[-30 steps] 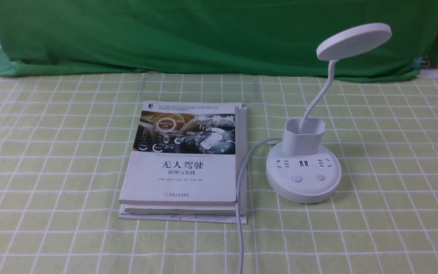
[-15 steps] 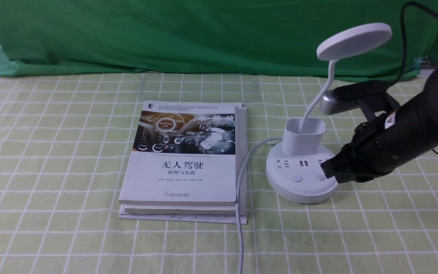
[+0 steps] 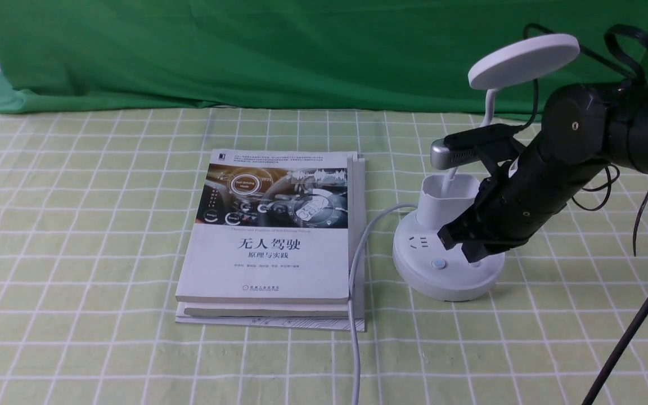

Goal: Turn on the table lamp on the green coffee tablecloth with your hand.

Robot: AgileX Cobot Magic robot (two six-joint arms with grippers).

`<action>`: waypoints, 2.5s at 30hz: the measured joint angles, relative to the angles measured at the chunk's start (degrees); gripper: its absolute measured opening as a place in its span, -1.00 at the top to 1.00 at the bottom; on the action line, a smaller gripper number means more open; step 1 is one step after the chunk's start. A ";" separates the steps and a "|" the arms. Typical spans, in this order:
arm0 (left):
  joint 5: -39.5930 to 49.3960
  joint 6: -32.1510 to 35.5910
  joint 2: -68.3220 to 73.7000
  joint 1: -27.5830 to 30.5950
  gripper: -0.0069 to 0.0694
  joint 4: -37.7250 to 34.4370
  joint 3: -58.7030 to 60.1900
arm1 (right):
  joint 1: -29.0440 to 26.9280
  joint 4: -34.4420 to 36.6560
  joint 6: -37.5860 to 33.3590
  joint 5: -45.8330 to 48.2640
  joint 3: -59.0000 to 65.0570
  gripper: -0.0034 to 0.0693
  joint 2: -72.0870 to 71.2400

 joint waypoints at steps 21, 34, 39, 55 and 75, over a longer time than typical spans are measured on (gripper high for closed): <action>0.00 -0.01 0.00 0.00 0.77 0.00 0.00 | -0.72 -2.00 1.12 -0.49 -0.06 0.82 1.72; 0.00 -0.01 0.00 0.00 0.77 0.00 0.00 | -0.83 -1.64 1.25 0.13 -1.37 0.82 3.77; 0.00 -0.01 0.00 0.00 0.77 0.00 0.00 | -0.89 -1.59 1.25 0.24 -1.52 0.82 3.14; 0.00 -0.01 0.00 0.00 0.77 0.00 0.00 | 0.58 -1.46 2.40 5.34 9.38 0.82 -15.39; 0.00 -0.01 0.00 0.00 0.77 0.00 0.00 | 4.58 -1.35 22.56 -1.45 32.20 0.76 -49.22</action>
